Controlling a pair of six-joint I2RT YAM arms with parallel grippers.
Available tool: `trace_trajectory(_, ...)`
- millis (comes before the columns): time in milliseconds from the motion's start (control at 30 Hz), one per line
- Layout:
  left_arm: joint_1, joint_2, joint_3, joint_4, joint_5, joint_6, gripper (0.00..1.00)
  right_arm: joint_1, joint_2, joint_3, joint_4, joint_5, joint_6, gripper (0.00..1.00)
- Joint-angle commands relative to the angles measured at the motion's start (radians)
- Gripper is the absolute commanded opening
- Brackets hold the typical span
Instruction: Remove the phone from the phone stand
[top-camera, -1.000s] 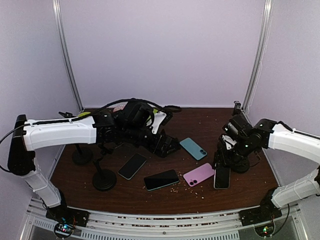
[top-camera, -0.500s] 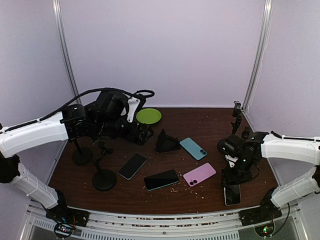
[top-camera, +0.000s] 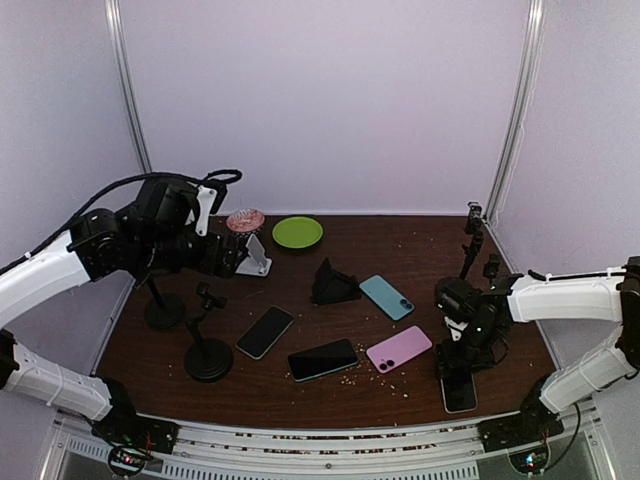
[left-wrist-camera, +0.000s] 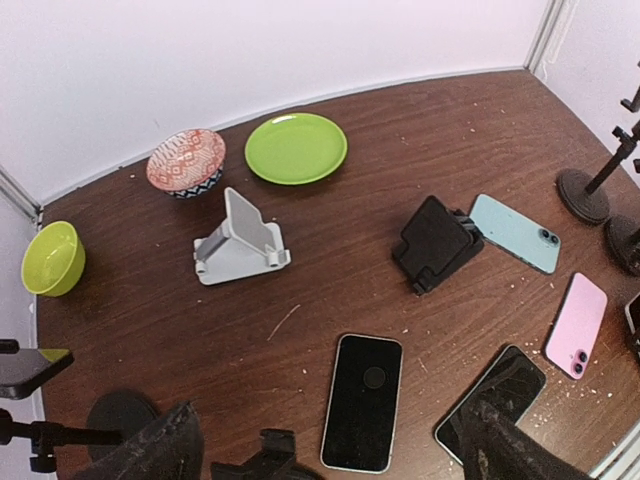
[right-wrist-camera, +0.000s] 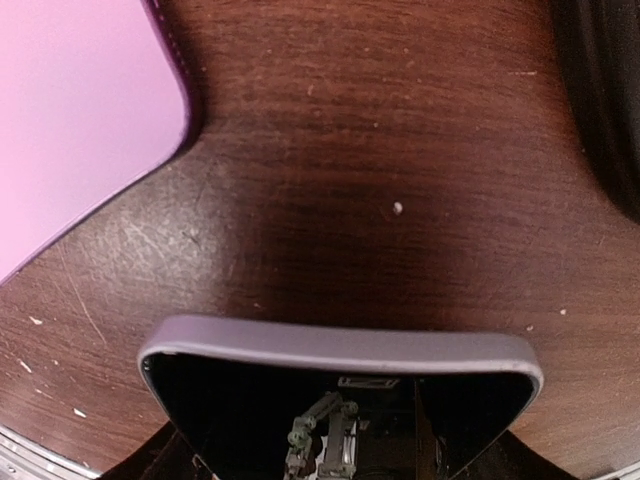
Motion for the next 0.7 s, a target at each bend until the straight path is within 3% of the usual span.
trace_trajectory(0, 0.035, -0.047, -0.012, -0.030, -0.042, -0.017, 0.92, 0.007, -0.005, -0.020, 0.047, 0.041, 0.026, 0.80)
trace_trajectory(433, 0.104, -0.088, 0.013, -0.120, -0.105, -0.036, 0.92, 0.007, -0.030, -0.008, 0.038, 0.048, 0.040, 0.91)
trace_trajectory(667, 0.135, -0.106, 0.071, -0.246, -0.189, -0.084, 0.93, 0.007, -0.079, 0.108, -0.071, 0.098, 0.024, 0.98)
